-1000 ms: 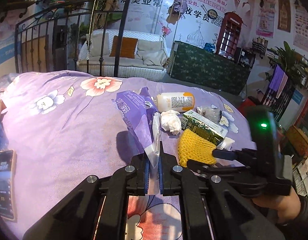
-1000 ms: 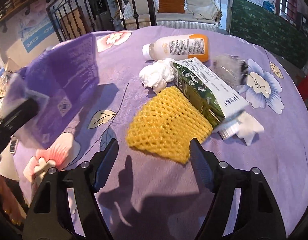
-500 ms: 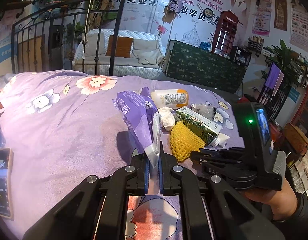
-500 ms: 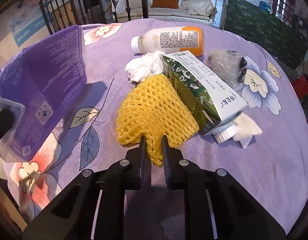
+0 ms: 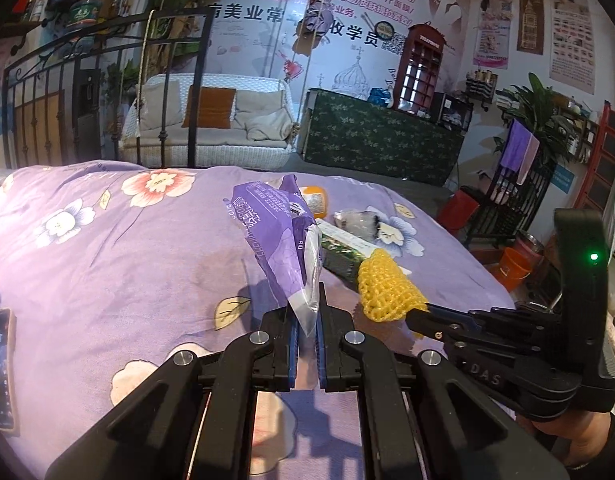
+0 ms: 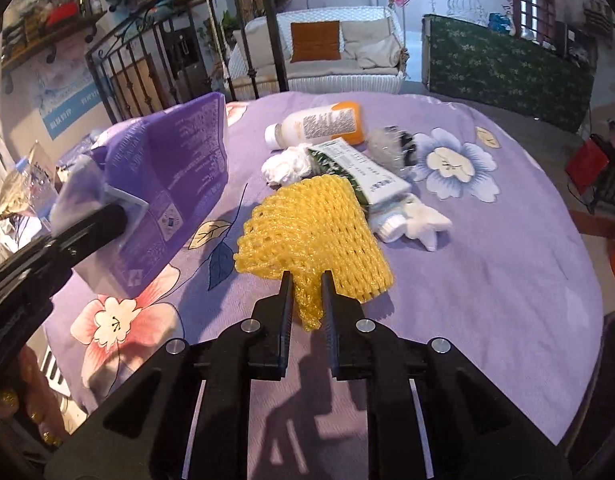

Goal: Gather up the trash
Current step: 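Carry the purple wipes pack and yellow net over the black bin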

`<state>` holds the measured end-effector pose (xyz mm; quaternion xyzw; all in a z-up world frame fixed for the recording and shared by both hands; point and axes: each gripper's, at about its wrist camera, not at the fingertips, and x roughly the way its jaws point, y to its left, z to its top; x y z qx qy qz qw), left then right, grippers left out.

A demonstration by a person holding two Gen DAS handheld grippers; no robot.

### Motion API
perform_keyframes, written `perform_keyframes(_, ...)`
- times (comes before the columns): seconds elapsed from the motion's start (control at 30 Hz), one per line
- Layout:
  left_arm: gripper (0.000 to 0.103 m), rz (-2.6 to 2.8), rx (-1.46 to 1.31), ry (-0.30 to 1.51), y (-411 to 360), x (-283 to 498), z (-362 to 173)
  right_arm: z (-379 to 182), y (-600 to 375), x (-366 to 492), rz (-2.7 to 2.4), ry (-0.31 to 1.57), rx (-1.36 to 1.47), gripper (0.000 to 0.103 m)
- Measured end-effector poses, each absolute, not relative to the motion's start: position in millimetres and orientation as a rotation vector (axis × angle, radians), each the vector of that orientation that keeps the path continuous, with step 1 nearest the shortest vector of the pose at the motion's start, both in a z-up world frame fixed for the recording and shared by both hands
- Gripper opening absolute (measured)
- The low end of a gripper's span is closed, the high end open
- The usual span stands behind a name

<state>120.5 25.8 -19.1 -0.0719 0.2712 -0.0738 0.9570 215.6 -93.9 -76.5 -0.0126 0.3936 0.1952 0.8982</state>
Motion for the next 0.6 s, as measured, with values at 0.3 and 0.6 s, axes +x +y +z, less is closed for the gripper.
perform_keyframes(0.3, 0.007, -0.256, -0.111, 0.519, -10.3, 109.5, -10.3, -52.4, -155.1, 176.7, 0.299, 0.732, 0.076, 0.015)
perform_keyframes(0.6, 0.007, -0.391, -0.066, 0.492, -50.0, 104.8, -4.9, -46.0, -225.7, 146.8, 0.137, 0.695, 0.141, 0.015)
